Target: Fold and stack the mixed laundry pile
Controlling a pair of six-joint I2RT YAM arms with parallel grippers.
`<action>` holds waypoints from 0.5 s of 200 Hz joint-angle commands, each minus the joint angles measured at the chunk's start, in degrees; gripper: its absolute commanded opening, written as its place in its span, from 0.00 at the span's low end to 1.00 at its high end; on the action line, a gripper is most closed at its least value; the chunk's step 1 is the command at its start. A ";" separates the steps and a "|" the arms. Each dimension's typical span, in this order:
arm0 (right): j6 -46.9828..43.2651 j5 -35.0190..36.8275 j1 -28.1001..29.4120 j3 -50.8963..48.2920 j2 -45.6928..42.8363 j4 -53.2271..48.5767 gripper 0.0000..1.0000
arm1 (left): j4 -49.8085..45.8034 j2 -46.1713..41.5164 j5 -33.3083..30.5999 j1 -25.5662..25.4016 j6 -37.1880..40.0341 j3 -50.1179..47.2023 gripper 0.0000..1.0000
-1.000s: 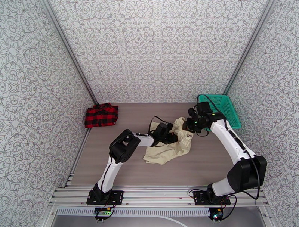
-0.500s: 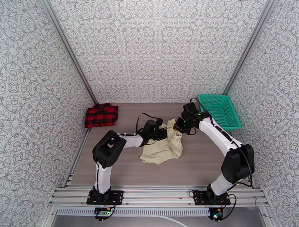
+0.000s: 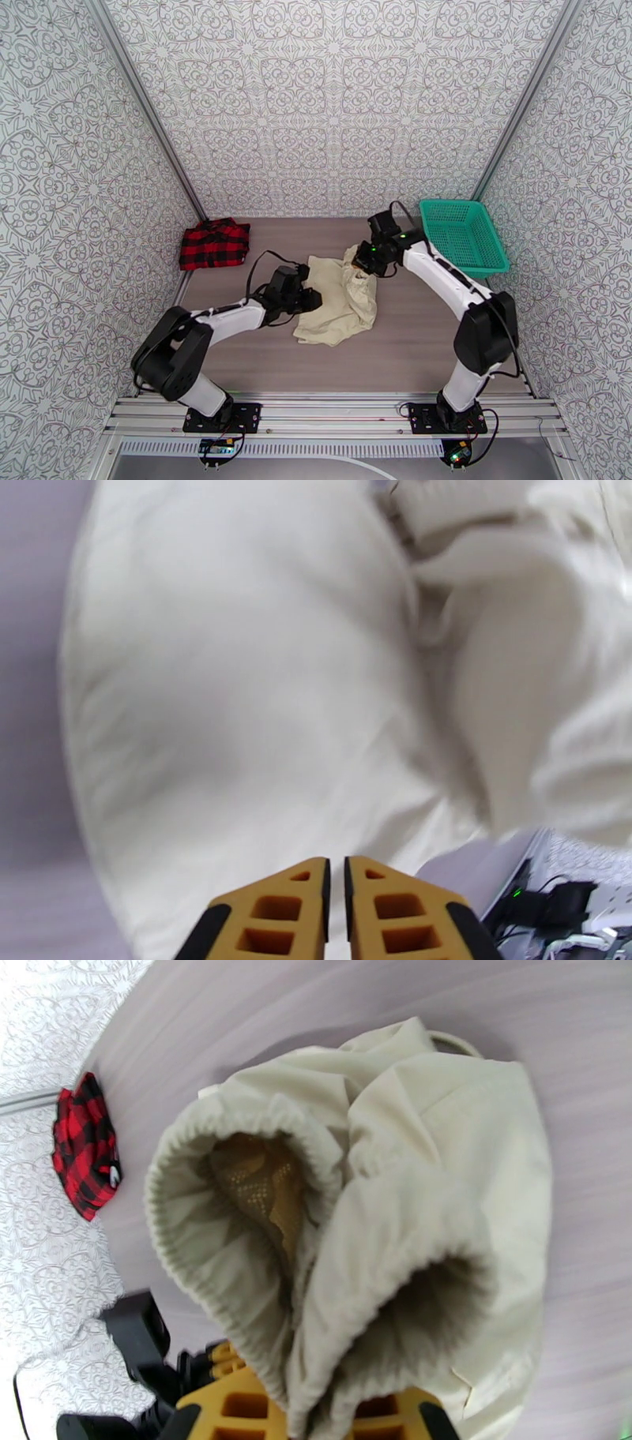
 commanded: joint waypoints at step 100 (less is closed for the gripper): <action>-0.53 7.62 11.49 11.07 10.35 -0.97 0.06 | 0.32 -5.76 -4.31 5.50 -0.07 -15.49 0.10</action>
